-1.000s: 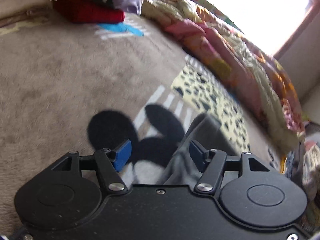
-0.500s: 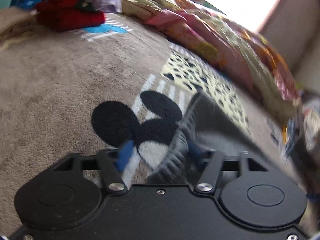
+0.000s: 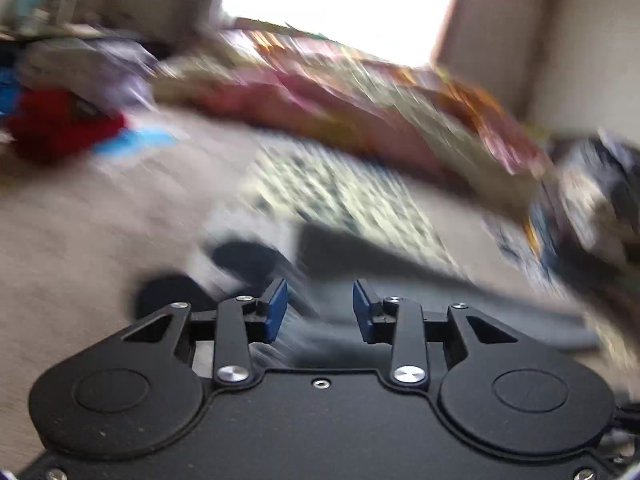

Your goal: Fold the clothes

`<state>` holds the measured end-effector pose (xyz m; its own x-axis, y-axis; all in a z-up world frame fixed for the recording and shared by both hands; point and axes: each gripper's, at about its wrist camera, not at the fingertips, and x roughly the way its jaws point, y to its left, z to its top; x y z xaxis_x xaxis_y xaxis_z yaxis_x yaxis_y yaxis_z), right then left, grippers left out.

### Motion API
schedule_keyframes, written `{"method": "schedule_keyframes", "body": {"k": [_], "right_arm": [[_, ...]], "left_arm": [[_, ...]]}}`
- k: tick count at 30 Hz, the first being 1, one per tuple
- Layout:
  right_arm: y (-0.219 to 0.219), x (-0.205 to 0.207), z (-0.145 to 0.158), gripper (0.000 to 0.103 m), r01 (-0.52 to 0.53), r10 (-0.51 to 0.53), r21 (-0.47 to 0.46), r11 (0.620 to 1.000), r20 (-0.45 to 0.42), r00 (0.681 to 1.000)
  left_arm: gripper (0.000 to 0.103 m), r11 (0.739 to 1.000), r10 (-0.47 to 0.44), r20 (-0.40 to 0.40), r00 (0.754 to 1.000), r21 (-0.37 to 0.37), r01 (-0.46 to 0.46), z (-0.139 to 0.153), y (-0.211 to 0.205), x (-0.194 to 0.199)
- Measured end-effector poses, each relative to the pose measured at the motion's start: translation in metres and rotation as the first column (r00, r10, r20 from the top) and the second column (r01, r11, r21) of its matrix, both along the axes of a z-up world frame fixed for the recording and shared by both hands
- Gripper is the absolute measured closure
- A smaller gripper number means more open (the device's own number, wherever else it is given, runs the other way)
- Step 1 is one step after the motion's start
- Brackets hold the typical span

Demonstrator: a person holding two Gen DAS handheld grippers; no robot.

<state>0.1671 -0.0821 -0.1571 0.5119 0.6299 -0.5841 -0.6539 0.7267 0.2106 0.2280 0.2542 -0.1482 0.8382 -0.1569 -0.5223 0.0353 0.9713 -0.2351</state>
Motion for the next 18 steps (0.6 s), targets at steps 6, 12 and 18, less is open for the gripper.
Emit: {"method": "schedule_keyframes", "body": {"k": [6, 12, 18], "right_arm": [[-0.011, -0.01, 0.013, 0.048, -0.033, 0.031, -0.052, 0.998, -0.039, 0.999], [-0.04, -0.031, 0.007, 0.047, -0.006, 0.015, -0.189, 0.982, 0.048, 0.999], [-0.052, -0.049, 0.019, 0.051, -0.05, 0.096, -0.363, 0.93, 0.109, 0.989]], "left_arm": [[0.067, 0.965, -0.012, -0.051, 0.999, 0.261, 0.025, -0.007, -0.035, 0.009], [0.06, 0.952, -0.037, -0.046, 0.998, 0.302, 0.049, -0.013, -0.032, 0.005], [0.06, 0.951, -0.087, 0.027, 0.996, 0.301, 0.075, 0.002, -0.027, -0.024]]}}
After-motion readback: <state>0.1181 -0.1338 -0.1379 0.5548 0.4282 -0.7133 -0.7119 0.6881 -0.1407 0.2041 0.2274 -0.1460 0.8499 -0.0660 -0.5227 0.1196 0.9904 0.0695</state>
